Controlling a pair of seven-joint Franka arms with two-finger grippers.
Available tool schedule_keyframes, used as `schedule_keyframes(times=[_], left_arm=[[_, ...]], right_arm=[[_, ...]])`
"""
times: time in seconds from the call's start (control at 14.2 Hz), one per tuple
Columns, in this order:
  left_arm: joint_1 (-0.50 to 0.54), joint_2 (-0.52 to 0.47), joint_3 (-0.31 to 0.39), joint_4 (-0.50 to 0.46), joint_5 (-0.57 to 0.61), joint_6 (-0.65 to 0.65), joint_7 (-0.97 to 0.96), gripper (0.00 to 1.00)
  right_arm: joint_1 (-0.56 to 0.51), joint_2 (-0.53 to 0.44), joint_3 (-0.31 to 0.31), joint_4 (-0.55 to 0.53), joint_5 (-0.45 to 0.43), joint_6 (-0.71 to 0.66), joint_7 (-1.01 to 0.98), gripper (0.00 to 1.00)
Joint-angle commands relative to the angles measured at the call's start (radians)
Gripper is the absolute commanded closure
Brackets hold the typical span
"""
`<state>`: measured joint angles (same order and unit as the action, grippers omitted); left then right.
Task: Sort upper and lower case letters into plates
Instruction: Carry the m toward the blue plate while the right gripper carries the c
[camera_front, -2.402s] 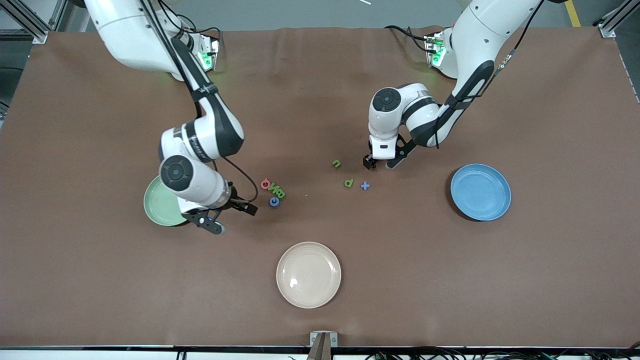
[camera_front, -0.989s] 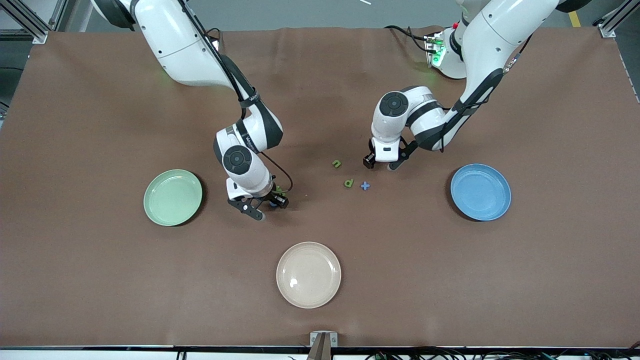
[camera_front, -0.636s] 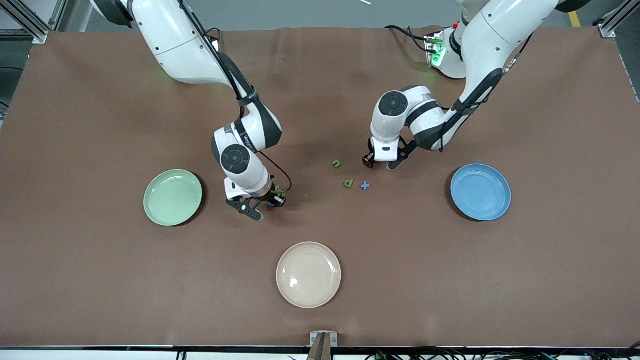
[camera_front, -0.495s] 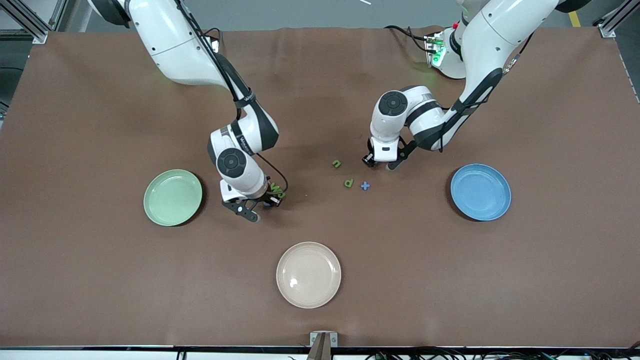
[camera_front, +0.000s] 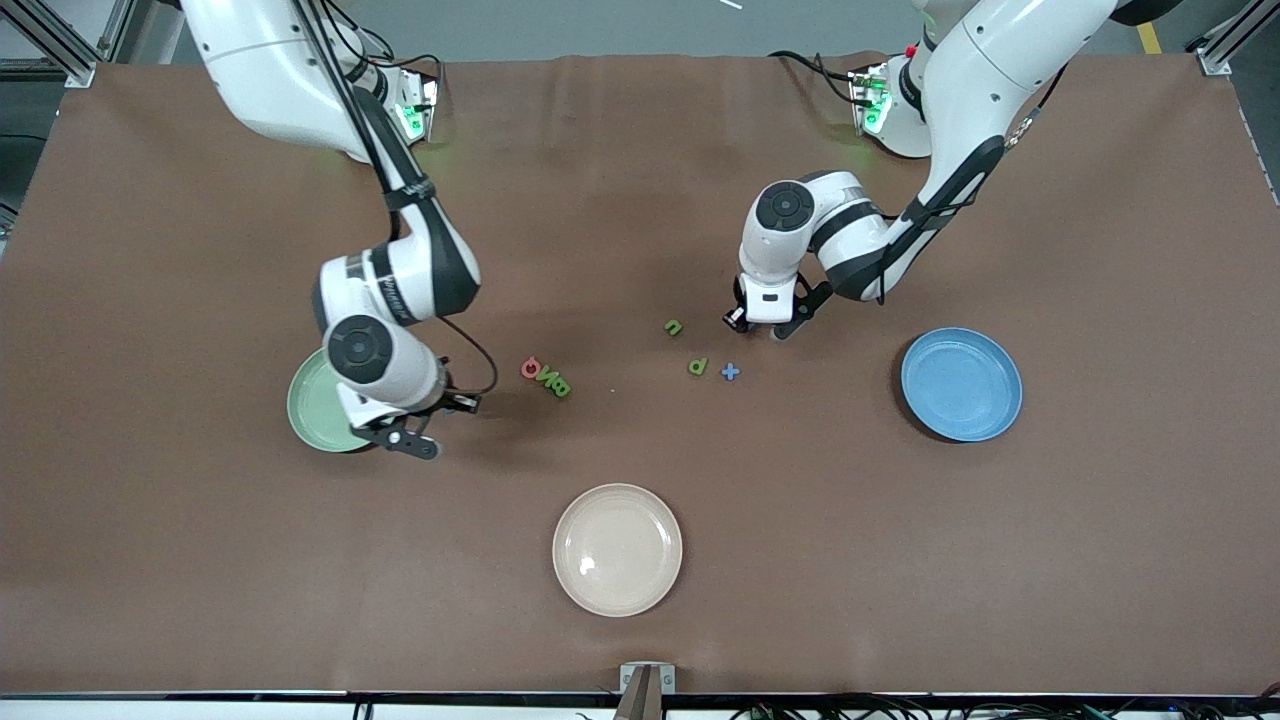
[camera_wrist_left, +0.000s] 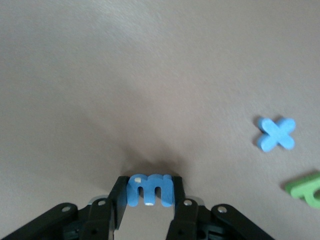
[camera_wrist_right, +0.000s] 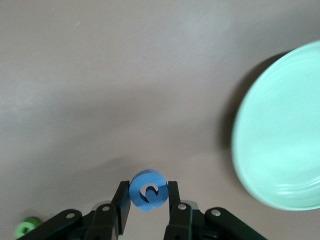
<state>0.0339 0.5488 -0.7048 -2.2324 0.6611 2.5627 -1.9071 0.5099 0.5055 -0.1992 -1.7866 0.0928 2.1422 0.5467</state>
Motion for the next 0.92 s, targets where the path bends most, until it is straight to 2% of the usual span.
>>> schedule_keyframes(times=[0.0, 0.14, 0.28, 0.42, 0.57, 0.71, 0.85], left_arm=[[0.038, -0.039, -0.077, 0.005, 0.003, -0.086, 0.019, 0.95], [0.149, -0.047, -0.195, 0.033, 0.003, -0.204, 0.071, 0.97], [0.35, -0.043, -0.38, 0.054, -0.008, -0.339, 0.19, 0.97], [0.595, -0.043, -0.586, 0.054, -0.011, -0.473, 0.39, 0.97], [0.809, -0.038, -0.74, 0.054, -0.011, -0.586, 0.624, 0.97], [0.996, -0.036, -0.833, 0.048, -0.011, -0.615, 0.812, 0.96], [1.119, -0.033, -0.861, 0.037, -0.011, -0.624, 1.006, 0.95]], right_arm=[[-0.011, -0.097, -0.048, -0.135, -0.016, 0.019, -0.132, 1.0], [-0.072, -0.155, -0.051, -0.218, -0.016, 0.057, -0.223, 1.0], [-0.121, -0.185, -0.051, -0.296, -0.016, 0.123, -0.305, 1.0], [-0.178, -0.191, -0.048, -0.356, -0.015, 0.197, -0.397, 1.0], [-0.211, -0.188, -0.046, -0.404, -0.008, 0.266, -0.445, 1.0], [-0.238, -0.179, -0.045, -0.428, -0.002, 0.307, -0.478, 1.0], [-0.24, -0.173, -0.043, -0.439, 0.007, 0.314, -0.478, 0.99]])
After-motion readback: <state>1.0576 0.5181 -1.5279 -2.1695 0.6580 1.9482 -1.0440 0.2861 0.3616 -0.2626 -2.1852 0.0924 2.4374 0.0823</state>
